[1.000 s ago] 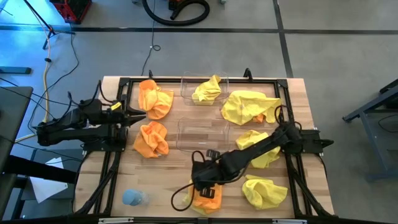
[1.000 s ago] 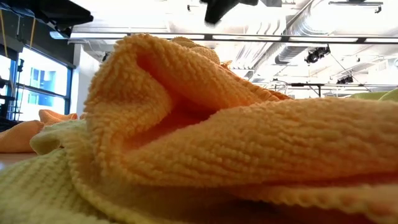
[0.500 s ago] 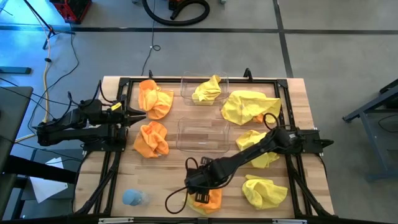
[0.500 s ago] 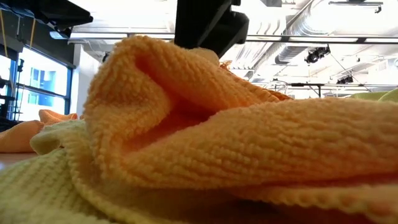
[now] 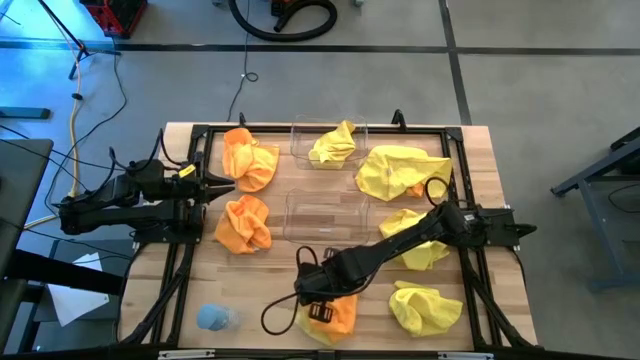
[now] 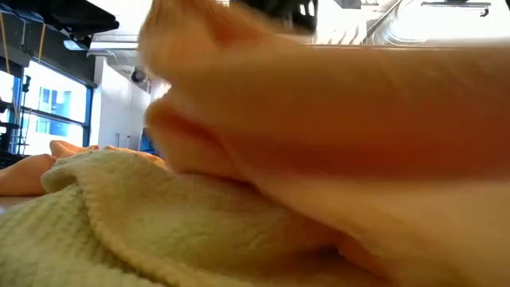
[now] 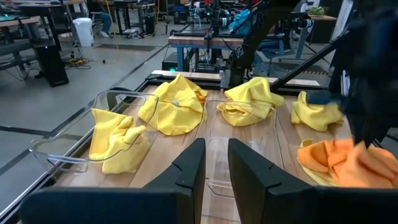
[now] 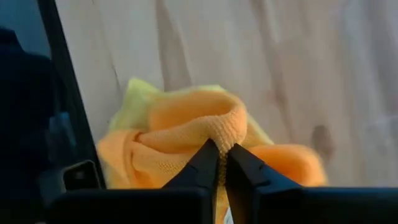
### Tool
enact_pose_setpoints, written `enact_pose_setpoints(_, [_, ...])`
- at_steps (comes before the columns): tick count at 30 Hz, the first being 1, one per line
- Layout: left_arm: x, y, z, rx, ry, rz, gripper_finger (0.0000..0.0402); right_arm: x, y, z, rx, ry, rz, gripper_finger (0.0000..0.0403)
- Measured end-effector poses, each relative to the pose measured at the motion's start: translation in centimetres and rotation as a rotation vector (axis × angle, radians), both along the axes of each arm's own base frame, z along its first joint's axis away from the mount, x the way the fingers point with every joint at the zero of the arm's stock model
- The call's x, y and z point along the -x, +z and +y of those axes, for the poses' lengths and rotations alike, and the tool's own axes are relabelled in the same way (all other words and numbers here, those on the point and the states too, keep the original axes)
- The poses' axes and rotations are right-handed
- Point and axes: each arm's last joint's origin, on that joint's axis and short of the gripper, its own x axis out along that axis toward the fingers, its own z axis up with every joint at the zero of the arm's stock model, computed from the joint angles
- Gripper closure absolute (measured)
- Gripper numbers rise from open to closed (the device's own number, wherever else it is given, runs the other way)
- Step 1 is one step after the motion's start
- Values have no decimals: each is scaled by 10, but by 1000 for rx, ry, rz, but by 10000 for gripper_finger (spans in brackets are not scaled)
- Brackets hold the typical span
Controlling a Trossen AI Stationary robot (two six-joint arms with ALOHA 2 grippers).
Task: Sort microfiber towel by color & place in baskets
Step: Put the orange microfiber towel into the bottom transparent bin
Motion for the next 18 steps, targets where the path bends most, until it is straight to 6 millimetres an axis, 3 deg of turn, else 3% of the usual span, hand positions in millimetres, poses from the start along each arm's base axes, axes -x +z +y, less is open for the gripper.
enact_pose_setpoints(5, [0, 0, 0, 0, 0, 0, 346, 3, 51, -13, 100, -48, -122, 396])
enact_pose_setpoints(11, [0, 0, 0, 1, 0, 2, 346, 32, 105, -54, 186, -220, -272, 400])
enact_pose_setpoints(18, [0, 0, 0, 1, 0, 4, 346, 53, 150, -101, 308, -417, -418, 402])
